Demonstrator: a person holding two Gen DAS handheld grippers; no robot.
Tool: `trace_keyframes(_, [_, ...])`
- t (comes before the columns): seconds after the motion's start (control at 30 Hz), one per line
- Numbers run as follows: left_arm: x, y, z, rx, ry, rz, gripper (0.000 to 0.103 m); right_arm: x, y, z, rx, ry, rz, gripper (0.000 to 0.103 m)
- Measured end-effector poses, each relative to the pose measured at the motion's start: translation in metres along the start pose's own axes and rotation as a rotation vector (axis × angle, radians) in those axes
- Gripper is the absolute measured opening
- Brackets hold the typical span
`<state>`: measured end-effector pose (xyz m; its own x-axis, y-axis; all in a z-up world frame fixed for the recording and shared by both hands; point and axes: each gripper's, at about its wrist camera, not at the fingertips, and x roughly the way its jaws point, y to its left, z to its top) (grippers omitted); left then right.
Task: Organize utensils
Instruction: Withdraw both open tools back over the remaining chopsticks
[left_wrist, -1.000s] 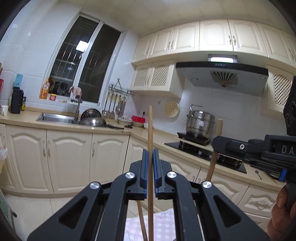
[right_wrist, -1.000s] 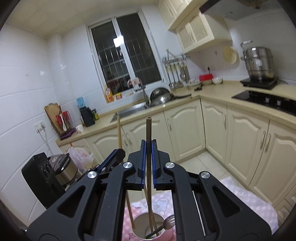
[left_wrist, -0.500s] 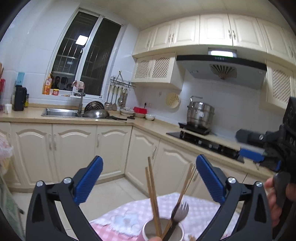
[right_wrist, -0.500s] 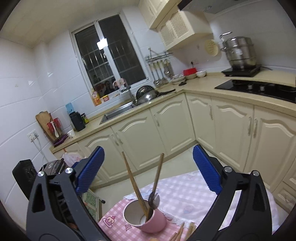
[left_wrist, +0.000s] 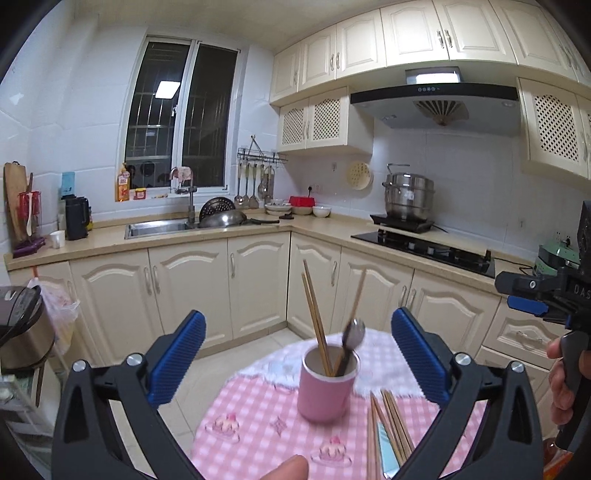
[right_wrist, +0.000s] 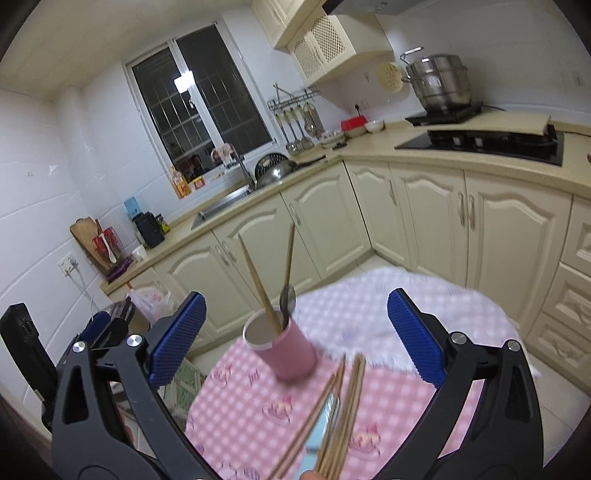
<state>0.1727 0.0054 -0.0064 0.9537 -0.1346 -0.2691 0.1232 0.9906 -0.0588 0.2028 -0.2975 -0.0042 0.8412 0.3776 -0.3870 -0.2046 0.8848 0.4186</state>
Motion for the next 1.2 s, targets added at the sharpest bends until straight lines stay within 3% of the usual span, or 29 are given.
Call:
trace_keyframes(0.27, [-0.026, -0.015, -0.016, 0.011, 0.038, -0.026, 0.098, -0.020, -0.002, -0.021, 0.013, 0.038, 0.003, 0.097])
trace_keyframes(0.57, [-0.017, -0.017, -0.028, 0.014, 0.095, -0.079, 0.098, -0.029, -0.005, -0.036, 0.043, 0.063, -0.063, 0.097])
trace_keyframes(0.8, [0.023, -0.022, -0.049, 0.035, 0.206, -0.111, 0.098, -0.021, -0.016, -0.047, 0.057, 0.120, -0.132, 0.097])
trace_keyframes(1.2, [0.111, -0.054, -0.096, 0.173, 0.427, -0.112, 0.098, 0.032, -0.050, -0.074, 0.008, 0.309, -0.195, 0.097])
